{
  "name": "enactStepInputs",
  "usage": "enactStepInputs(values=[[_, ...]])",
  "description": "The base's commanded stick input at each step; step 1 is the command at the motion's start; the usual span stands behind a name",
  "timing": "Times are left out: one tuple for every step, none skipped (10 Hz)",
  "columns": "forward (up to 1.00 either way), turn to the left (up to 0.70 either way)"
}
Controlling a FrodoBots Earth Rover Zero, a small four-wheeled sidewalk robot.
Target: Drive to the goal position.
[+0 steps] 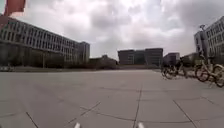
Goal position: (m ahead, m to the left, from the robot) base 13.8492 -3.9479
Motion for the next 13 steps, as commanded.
enactStepInputs(values=[[0.60, 0.00], [0.60, 0.00], [0.60, 0.00], [0.60, 0.00], [0.60, 0.00], [0.60, 0.00], [0.60, 0.00], [0.60, 0.00], [0.60, 0.00], [0.60, 0.00], [0.60, 0.00], [0.60, 0.00], [0.60, 0.00]])
